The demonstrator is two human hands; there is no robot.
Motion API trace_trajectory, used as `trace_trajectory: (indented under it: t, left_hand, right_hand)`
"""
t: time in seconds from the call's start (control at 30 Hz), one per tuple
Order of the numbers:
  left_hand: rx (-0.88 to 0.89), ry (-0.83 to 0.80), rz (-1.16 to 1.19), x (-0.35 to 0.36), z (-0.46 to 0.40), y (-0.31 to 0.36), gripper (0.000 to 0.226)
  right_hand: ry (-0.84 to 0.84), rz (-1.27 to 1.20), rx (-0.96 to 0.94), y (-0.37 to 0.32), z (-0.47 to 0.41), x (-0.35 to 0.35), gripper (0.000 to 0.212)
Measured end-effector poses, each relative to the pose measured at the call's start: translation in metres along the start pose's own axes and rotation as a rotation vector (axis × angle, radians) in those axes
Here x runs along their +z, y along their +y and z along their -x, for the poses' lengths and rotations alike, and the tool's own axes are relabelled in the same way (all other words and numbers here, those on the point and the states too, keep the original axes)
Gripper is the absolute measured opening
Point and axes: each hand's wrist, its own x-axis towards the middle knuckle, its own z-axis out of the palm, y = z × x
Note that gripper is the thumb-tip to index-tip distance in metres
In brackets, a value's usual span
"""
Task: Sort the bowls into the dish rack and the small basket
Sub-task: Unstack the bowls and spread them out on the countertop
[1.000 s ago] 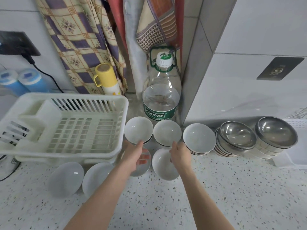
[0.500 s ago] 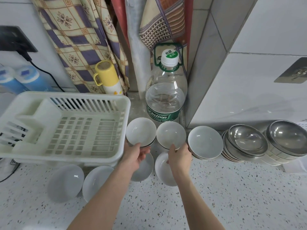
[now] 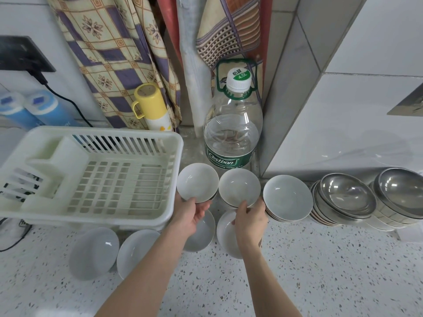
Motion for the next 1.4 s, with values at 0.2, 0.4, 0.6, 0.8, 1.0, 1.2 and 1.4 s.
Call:
trace_trajectory:
  t: [0.2,0.4,0.6,0.8,1.0,1.2,1.4]
  left_hand:
    - [0.067,-0.059,0.091,-0.004,0.005,-0.005,0.058]
    - [0.120,-0.099,0.122,-0.007,0.009,-0.007,0.059]
    - [0.119,-0.190,0.111,-0.014,0.015,-0.008,0.046]
    - [0.105,-0.275,0.196,-0.024,0.023,-0.014,0.038]
    - [0.054,-0.318,0.240,-0.036,0.030,-0.023,0.033]
    - [0.063,-0.368,0.211,-0.047,0.044,-0.028,0.039]
    - [0.093,-0.451,0.150,-0.060,0.066,-0.036,0.048]
  right_hand:
    - [0.078,-0.137,0.101,-0.004,0.000,0.006,0.036]
    - [0.106,-0.255,0.148,-0.003,-0.001,0.014,0.036]
    - [0.112,-0.323,0.129,-0.001,0.005,0.016,0.032]
    - [0.098,-0.359,0.060,0.002,0.016,0.005,0.032]
    - [0.073,-0.364,0.088,0.005,0.028,-0.006,0.031]
    - [0.076,-0.412,0.071,0.011,0.043,-0.019,0.031]
    - [0.068,-0.460,0.018,0.019,0.063,-0.040,0.033]
